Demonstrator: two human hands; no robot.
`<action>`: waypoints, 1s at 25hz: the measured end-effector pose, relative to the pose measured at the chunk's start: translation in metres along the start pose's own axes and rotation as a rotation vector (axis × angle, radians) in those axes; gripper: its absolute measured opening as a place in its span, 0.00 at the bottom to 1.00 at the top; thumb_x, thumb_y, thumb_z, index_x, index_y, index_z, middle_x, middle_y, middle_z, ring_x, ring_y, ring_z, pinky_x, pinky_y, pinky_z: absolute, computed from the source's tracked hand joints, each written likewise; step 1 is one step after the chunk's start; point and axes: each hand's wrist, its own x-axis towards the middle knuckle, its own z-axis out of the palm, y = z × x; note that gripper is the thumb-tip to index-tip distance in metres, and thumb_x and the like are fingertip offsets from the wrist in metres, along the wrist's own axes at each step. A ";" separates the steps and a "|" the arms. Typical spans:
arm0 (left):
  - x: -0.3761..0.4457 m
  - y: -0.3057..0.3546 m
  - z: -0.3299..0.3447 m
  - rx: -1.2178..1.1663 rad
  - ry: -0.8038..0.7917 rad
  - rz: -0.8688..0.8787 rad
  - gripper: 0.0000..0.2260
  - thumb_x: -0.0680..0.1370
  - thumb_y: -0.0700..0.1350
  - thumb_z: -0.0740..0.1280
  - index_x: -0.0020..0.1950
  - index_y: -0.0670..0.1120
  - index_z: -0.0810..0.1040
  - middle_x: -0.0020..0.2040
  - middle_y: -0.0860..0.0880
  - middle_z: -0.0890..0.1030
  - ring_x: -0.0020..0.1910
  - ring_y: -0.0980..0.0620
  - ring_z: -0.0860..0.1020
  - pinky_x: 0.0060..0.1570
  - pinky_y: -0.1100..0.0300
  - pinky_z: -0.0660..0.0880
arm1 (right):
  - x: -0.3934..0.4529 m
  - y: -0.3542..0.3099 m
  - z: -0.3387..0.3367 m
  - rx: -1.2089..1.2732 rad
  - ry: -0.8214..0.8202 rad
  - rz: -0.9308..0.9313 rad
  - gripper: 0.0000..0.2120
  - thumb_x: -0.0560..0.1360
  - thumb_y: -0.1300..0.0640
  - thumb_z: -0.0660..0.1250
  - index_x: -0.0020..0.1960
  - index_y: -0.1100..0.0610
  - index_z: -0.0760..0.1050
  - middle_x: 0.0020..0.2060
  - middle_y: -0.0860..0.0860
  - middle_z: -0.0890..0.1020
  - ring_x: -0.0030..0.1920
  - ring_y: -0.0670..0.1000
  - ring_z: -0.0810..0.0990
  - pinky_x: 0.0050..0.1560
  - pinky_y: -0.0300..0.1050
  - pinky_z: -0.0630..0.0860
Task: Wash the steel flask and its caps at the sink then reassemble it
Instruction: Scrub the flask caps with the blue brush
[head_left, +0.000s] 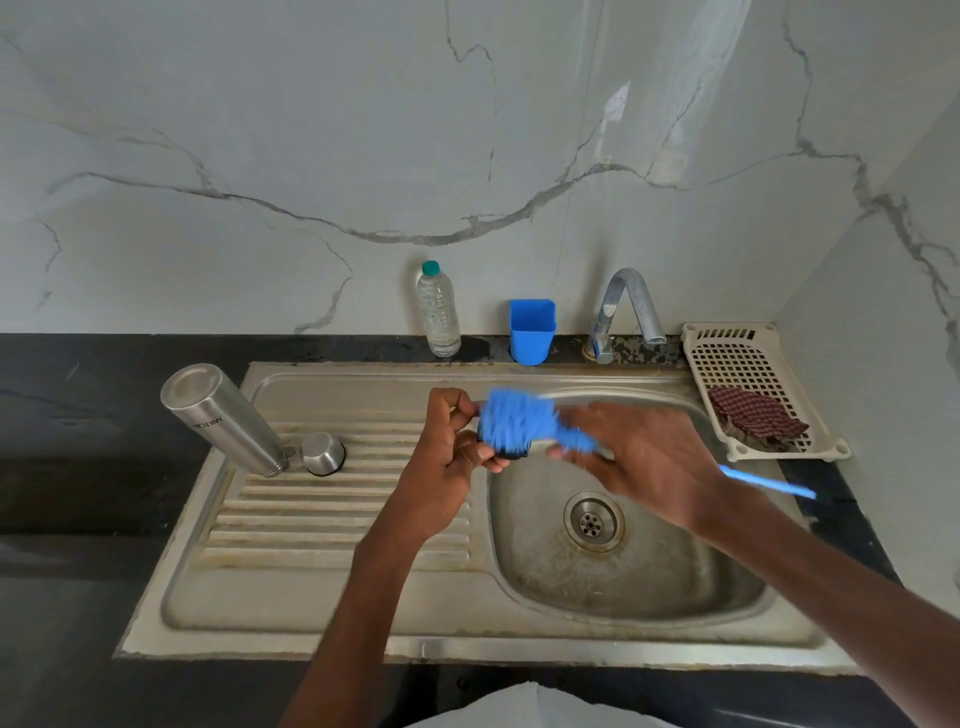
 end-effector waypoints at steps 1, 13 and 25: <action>0.000 0.000 0.000 0.015 0.010 0.004 0.19 0.82 0.25 0.60 0.58 0.49 0.63 0.66 0.44 0.77 0.52 0.44 0.85 0.51 0.53 0.83 | -0.002 0.000 0.000 0.003 0.014 -0.042 0.23 0.83 0.32 0.50 0.66 0.44 0.74 0.40 0.45 0.83 0.29 0.48 0.78 0.24 0.41 0.73; 0.000 0.003 0.003 0.038 0.016 0.023 0.20 0.81 0.26 0.61 0.58 0.51 0.62 0.67 0.49 0.74 0.65 0.51 0.81 0.58 0.45 0.83 | 0.005 -0.001 -0.004 0.077 -0.060 0.066 0.25 0.82 0.31 0.55 0.67 0.46 0.77 0.38 0.43 0.82 0.32 0.46 0.80 0.29 0.40 0.74; 0.003 -0.006 0.011 -0.093 0.105 0.020 0.19 0.81 0.27 0.59 0.64 0.47 0.63 0.69 0.40 0.71 0.71 0.46 0.76 0.61 0.41 0.82 | -0.002 -0.025 0.016 0.251 -0.091 0.382 0.28 0.78 0.28 0.57 0.69 0.45 0.73 0.32 0.43 0.78 0.29 0.42 0.77 0.28 0.43 0.77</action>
